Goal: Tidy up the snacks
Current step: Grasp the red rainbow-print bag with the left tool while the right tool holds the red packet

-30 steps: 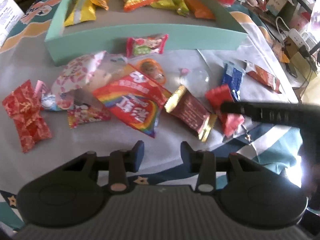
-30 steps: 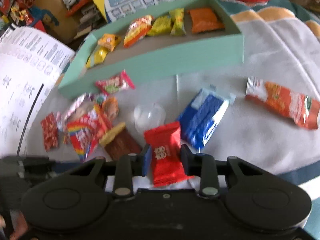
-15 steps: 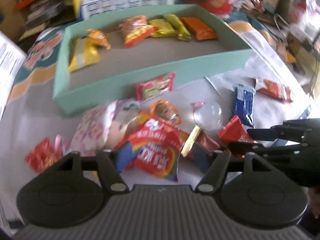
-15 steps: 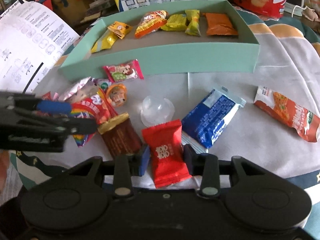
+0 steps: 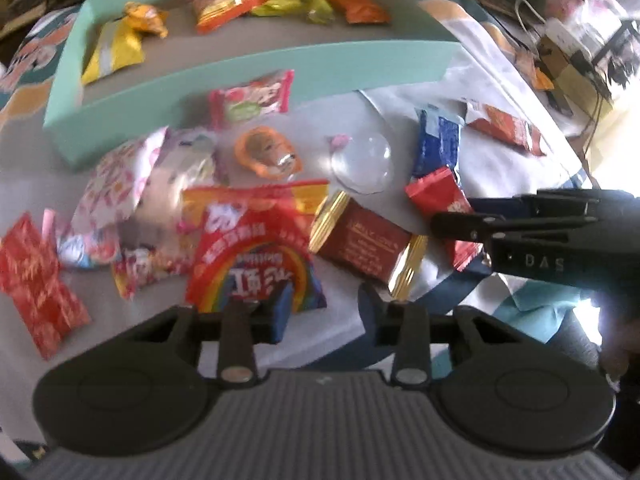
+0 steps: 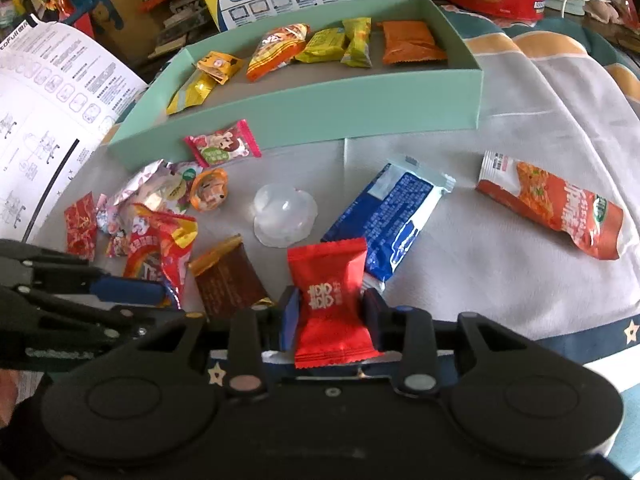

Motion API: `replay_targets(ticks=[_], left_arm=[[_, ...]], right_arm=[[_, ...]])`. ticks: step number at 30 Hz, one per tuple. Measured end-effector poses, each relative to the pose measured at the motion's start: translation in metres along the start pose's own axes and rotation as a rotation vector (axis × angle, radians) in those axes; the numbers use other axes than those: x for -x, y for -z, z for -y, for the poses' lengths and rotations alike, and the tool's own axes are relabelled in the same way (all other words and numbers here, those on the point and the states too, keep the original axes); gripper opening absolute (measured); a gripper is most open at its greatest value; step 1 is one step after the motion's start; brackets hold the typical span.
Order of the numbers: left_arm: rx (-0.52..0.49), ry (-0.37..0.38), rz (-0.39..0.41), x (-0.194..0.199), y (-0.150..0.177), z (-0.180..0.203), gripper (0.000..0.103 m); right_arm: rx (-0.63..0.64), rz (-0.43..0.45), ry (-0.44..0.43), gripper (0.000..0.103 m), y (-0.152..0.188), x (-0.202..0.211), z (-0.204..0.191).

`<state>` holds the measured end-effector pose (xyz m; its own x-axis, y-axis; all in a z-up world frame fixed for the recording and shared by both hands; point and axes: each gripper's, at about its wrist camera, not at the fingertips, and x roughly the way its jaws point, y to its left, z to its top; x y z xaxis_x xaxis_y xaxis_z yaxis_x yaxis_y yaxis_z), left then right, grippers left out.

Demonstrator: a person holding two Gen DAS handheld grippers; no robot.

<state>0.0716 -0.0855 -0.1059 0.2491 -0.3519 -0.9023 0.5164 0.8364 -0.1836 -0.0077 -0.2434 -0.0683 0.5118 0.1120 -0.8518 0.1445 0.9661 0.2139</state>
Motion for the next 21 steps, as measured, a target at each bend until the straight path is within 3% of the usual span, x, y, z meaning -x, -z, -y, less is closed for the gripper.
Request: replay_targets(ticks=[4,7,9,13,14,15,18,21], left_arm=[[0.024,-0.051,0.052,0.013,-0.005,-0.005,0.041],[0.051,-0.102,0.075,0.016,-0.014,-0.007,0.057],[0.062,-0.137,0.069,0.01,-0.02,-0.006,0.064],[0.064,-0.162,0.035,-0.009,-0.028,-0.001,0.067],[0.058,-0.17,0.032,-0.012,-0.029,0.001,0.06],[0.045,-0.172,0.035,-0.015,-0.03,0.003,0.035],[0.0,-0.104,0.032,-0.013,-0.028,0.011,0.018],[-0.002,-0.078,0.012,-0.013,-0.02,0.01,0.017]], right_arm=[[0.029,0.006,0.019,0.037,0.001,0.0,-0.005],[0.035,0.009,0.026,0.038,0.001,0.001,-0.007],[0.038,0.011,0.029,0.042,0.002,0.003,-0.008],[0.035,0.019,0.03,0.047,0.004,0.009,-0.005],[0.033,0.02,0.029,0.047,0.004,0.01,-0.005],[0.032,0.022,0.029,0.047,0.004,0.01,-0.004],[0.035,0.031,0.029,0.047,0.003,0.012,-0.005],[0.056,0.027,0.027,0.047,0.002,0.007,-0.01]])
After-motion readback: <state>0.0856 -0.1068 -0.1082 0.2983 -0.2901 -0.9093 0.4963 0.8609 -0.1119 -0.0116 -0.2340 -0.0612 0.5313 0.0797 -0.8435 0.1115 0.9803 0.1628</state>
